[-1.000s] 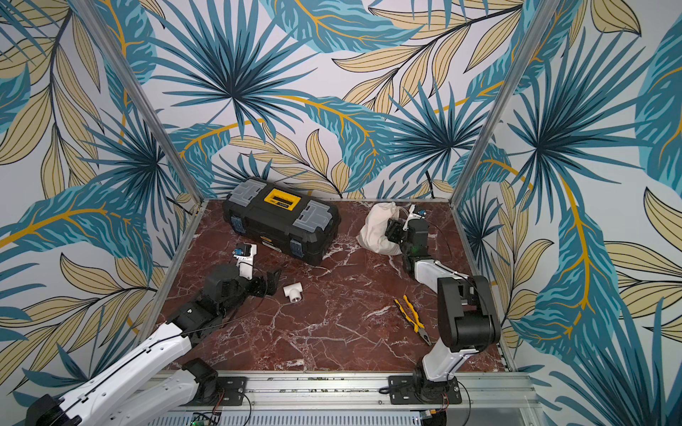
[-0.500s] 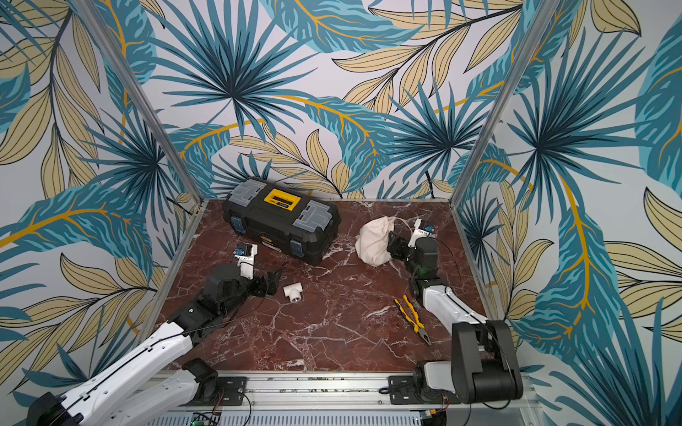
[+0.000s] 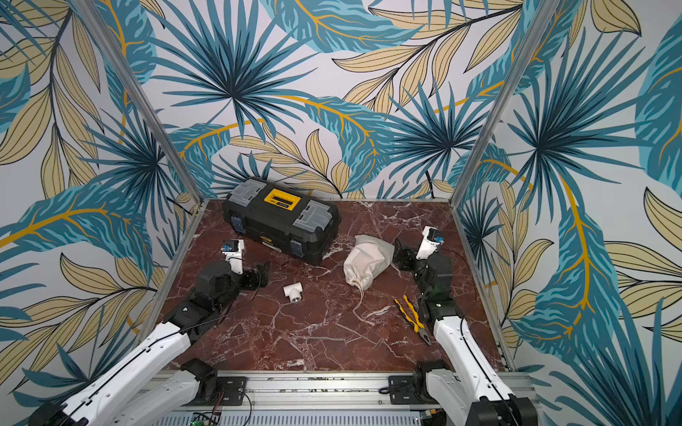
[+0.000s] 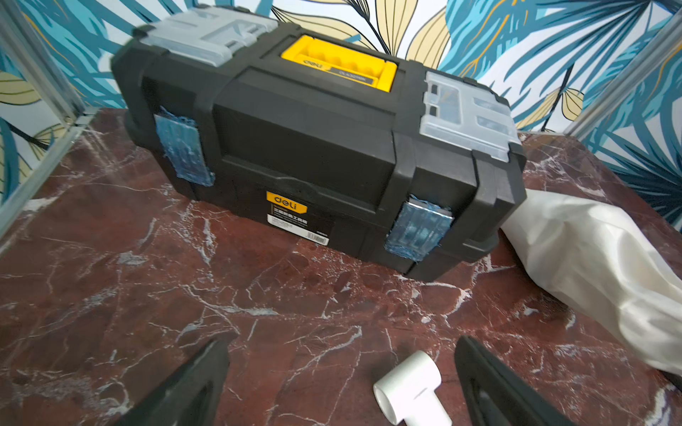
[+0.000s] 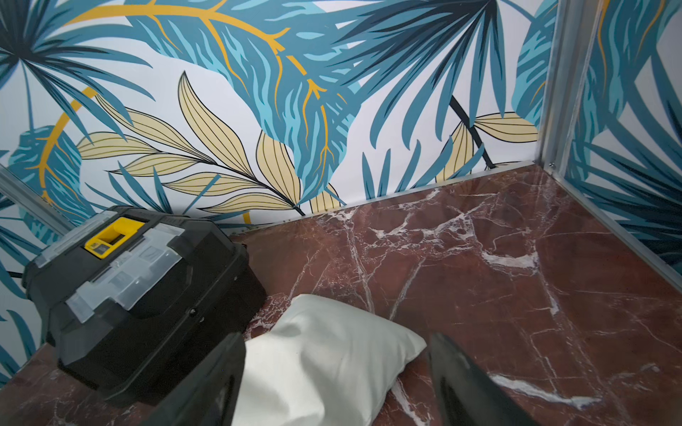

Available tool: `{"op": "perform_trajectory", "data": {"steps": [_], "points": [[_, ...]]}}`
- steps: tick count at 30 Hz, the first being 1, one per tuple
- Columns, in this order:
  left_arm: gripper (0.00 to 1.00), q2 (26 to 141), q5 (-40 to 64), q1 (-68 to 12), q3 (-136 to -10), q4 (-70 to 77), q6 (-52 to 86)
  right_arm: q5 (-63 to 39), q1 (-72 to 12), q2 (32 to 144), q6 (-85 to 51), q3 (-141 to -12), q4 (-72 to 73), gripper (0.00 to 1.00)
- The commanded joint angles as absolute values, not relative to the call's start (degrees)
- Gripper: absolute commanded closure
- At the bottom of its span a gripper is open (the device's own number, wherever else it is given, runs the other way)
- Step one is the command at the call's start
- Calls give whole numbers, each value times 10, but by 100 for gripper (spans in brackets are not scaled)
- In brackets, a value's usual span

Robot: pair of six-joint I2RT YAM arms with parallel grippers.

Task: Close the soil bag
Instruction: Place the soil bag at the center of the board, then reset both arms

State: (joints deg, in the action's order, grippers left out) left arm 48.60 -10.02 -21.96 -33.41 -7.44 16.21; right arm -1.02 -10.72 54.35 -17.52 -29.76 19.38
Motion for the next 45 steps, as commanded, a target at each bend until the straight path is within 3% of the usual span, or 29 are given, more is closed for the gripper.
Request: {"op": "perform_trajectory", "data": {"steps": [1, 14, 26, 36, 45], "points": [[0, 462, -95, -189, -320, -25, 136, 27, -97, 557, -142, -285, 199, 16], [0, 505, 9, -59, -305, 59, 103, 74, -69, 632, -30, -242, 384, 11], [0, 651, 49, 19, -311, 161, 71, 68, -41, 730, -10, -215, 513, 10], [0, 677, 67, 27, -226, 286, -4, 38, -39, 773, 3, -231, 504, 10], [0, 698, 122, 47, -179, 387, -8, 23, -39, 769, 21, -182, 586, 10]]}}
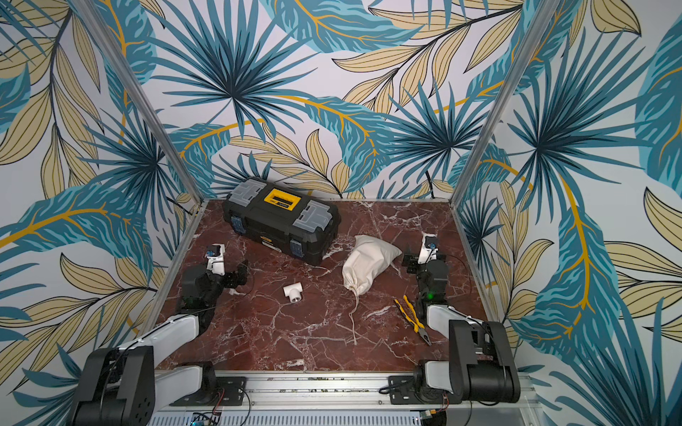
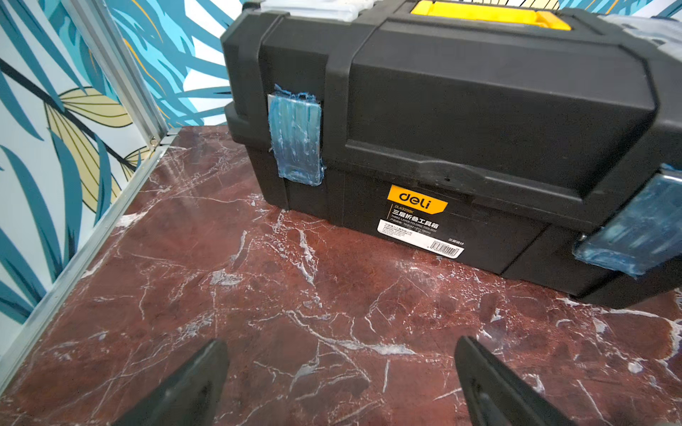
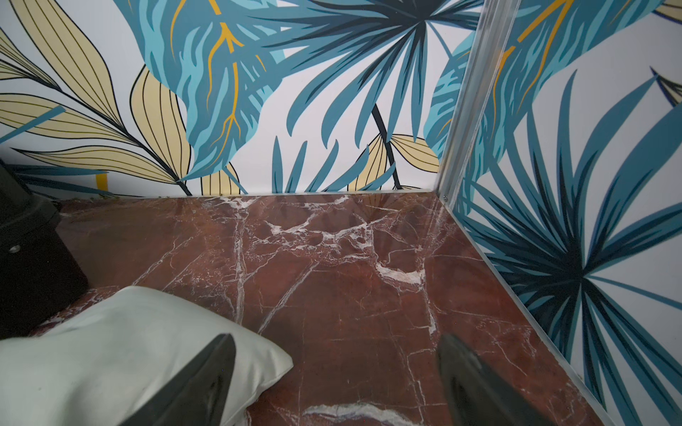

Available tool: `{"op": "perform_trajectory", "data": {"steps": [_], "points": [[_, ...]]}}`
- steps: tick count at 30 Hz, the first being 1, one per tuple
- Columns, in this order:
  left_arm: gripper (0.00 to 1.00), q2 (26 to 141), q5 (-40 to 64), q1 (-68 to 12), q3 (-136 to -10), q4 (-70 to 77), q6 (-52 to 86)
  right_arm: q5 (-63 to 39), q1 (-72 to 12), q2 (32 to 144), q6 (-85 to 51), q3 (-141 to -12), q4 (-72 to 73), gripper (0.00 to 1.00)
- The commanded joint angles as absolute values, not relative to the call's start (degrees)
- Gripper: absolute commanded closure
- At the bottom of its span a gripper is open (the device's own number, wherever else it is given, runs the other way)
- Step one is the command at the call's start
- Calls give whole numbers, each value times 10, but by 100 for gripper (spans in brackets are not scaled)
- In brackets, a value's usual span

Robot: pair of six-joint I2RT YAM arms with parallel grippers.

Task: Close the soil bag
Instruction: Reset both arms

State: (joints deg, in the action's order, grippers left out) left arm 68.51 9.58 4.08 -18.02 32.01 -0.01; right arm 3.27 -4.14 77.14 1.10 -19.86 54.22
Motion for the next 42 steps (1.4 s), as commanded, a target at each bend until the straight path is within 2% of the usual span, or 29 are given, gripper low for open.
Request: {"op": "perform_trajectory", "data": {"steps": [1, 5, 9, 13, 15, 22, 24, 27, 30, 33, 42], "points": [[0, 710, 123, 47, -180, 403, -3, 23, -39, 772, 24, -178, 595, 10], [0, 786, 141, 47, -193, 497, -8, 4, -39, 787, 34, -177, 610, 10], [0, 858, 188, 49, -217, 522, -22, 2, -39, 791, 36, -176, 615, 10], [0, 853, 200, 48, -205, 531, -32, 9, -39, 798, 35, -151, 660, 10], [0, 859, 207, 48, -184, 583, -33, 4, -39, 809, 37, -143, 681, 10], [0, 896, 168, 36, -126, 717, -38, 11, -32, 875, 27, -109, 802, 7], [0, 926, 151, 28, -122, 767, -34, 8, -24, 870, 17, -118, 778, 6], [0, 900, 40, 24, -165, 643, -3, 15, -18, 873, 6, -127, 766, 2], [0, 887, -28, -7, -213, 537, -24, 8, -11, 874, 0, -131, 760, 1], [0, 896, -36, -14, -204, 571, -29, 5, -9, 874, 0, -131, 758, 1], [0, 894, 8, -20, -212, 554, -52, 7, -9, 872, 1, -127, 765, 1]]}}
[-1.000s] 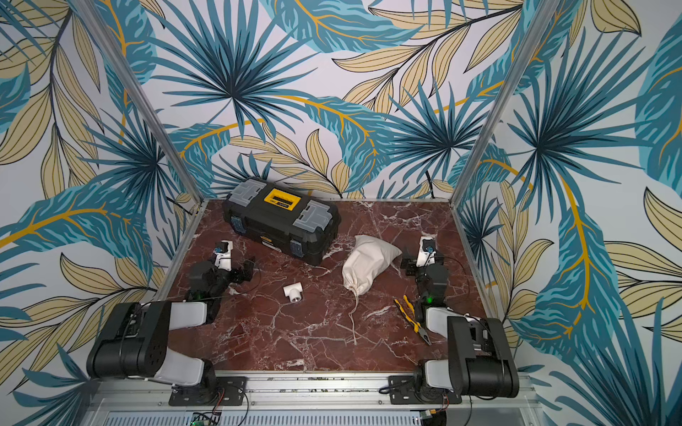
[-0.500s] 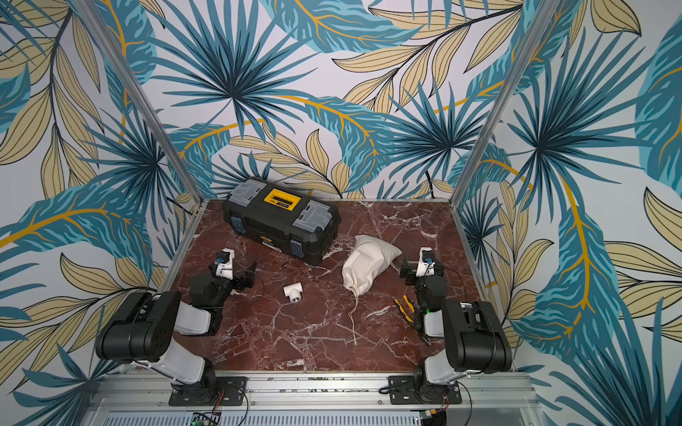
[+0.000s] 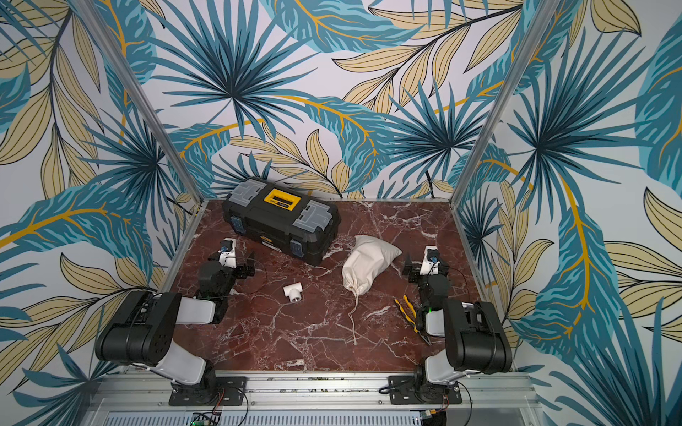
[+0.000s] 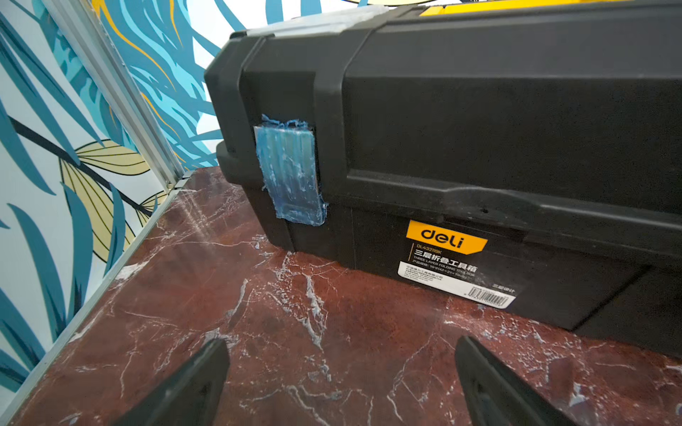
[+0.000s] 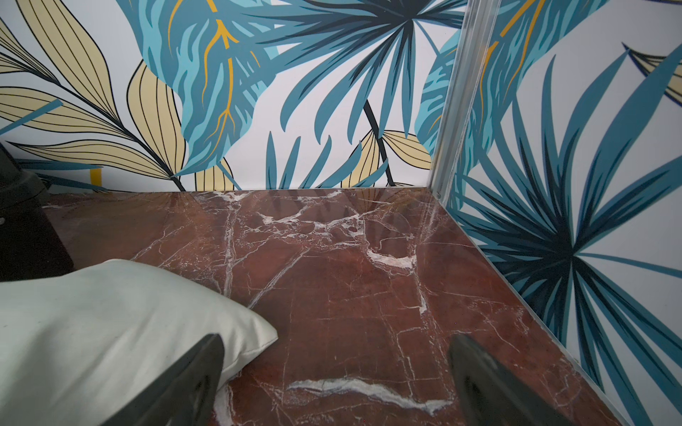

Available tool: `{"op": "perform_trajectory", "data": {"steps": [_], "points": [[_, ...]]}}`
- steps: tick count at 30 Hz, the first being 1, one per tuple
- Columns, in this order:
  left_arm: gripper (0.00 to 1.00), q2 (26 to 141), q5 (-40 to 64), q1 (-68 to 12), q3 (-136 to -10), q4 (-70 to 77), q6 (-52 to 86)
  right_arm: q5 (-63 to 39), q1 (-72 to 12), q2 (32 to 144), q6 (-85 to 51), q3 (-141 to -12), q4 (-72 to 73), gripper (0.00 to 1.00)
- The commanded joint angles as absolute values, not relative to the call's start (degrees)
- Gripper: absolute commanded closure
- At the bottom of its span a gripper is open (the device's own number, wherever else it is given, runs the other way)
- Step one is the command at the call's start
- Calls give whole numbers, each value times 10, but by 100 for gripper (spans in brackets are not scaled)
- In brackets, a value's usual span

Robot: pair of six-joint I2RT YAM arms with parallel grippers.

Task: Close the soil bag
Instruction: Reset both arms

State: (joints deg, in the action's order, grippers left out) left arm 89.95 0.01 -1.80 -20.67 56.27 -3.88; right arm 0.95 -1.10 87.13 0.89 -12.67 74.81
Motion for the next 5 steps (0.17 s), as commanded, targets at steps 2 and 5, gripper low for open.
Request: {"op": "perform_trajectory", "data": {"steps": [2, 5], "points": [[0, 894, 9, -20, -213, 551, -51, 7, -9, 872, 1, -127, 764, 1], [0, 894, 7, -20, -211, 555, -51, 7, -9, 871, 0, -126, 767, 1]]}}
